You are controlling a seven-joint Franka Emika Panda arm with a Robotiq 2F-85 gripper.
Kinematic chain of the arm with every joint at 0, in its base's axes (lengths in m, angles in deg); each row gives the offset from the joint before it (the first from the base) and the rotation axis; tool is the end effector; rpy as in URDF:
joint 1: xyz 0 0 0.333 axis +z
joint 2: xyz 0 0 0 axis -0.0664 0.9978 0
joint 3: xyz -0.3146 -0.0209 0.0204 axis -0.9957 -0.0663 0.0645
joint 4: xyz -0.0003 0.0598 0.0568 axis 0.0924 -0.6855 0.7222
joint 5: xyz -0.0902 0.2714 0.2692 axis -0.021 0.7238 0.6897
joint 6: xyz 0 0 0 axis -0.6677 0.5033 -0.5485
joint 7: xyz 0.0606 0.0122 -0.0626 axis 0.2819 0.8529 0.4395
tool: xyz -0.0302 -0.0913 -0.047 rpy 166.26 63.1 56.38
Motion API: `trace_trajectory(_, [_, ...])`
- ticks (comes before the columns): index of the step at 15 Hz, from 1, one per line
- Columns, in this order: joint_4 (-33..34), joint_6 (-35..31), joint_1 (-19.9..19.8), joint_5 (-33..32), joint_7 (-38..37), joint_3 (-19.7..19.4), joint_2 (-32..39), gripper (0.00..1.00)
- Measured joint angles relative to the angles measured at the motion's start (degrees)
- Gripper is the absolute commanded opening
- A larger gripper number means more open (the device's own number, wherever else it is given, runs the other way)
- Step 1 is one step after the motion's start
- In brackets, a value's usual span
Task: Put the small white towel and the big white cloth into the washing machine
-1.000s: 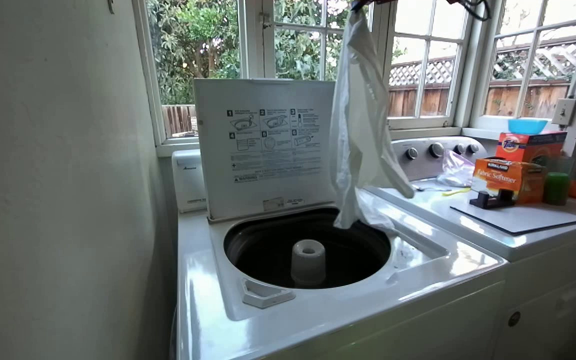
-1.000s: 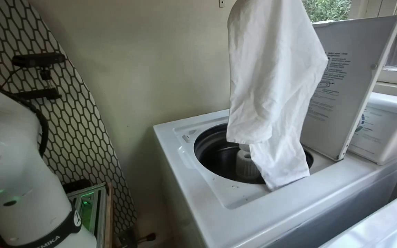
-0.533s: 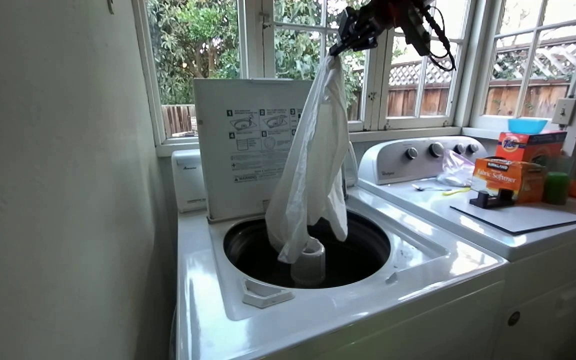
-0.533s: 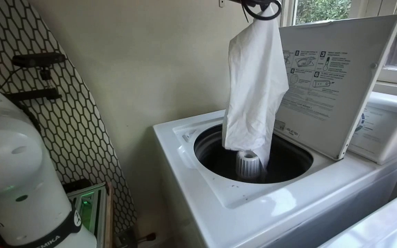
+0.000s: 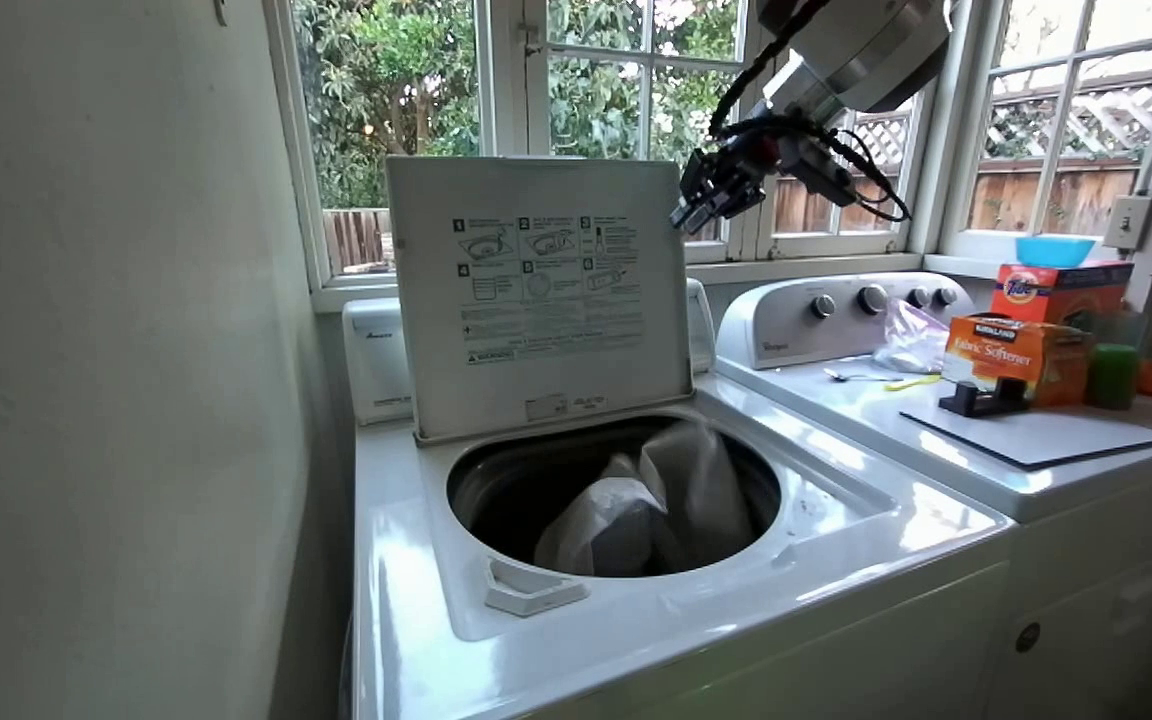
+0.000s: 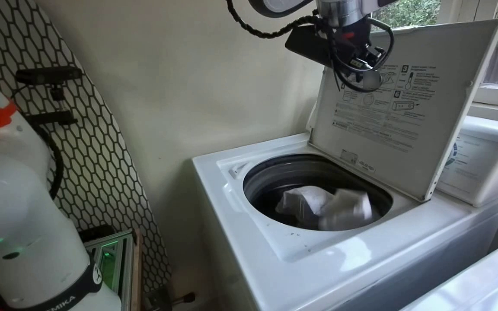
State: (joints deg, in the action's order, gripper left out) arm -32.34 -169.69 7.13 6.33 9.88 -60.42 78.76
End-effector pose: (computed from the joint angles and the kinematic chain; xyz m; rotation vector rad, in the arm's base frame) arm 0.5541 -0.0439 0.5278 -2.5990 -0.1727 -0.9685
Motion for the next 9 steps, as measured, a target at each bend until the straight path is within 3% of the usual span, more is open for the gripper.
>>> trace_trajectory(5, [1.3,8.2,-5.0,-8.2,-6.6,5.4,-2.9,1.0])
trace_trajectory(9, [2.2,20.5,-7.7,-16.7,-16.0,6.1,-8.6,1.0])
